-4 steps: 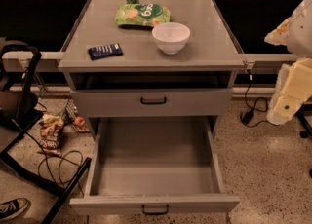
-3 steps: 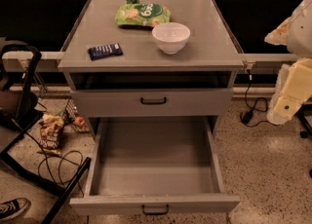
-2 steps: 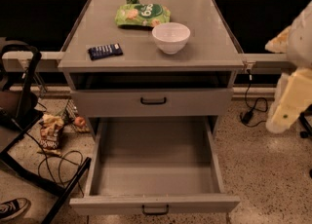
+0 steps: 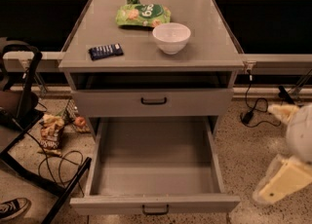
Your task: Close middle drawer
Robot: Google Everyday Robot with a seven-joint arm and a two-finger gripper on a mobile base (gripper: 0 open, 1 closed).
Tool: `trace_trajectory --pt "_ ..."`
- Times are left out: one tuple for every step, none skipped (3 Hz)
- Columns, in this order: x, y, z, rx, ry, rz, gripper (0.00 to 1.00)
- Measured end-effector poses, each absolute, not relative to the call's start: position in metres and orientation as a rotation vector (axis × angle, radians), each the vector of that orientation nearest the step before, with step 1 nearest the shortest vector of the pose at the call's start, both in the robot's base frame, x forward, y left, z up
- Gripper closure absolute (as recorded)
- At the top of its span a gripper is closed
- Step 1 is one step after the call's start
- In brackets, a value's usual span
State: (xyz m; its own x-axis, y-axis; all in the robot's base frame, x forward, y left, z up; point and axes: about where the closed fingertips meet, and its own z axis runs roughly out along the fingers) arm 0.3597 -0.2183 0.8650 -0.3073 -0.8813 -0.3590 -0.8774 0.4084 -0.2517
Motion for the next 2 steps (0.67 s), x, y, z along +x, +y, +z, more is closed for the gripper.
trace_trajectory --pt "0.345 -0.229 0.778 -1.481 2.266 0.043 0.00" --pt "0.323 -0.236 0.661 -1.455 2.361 0.134 0.00"
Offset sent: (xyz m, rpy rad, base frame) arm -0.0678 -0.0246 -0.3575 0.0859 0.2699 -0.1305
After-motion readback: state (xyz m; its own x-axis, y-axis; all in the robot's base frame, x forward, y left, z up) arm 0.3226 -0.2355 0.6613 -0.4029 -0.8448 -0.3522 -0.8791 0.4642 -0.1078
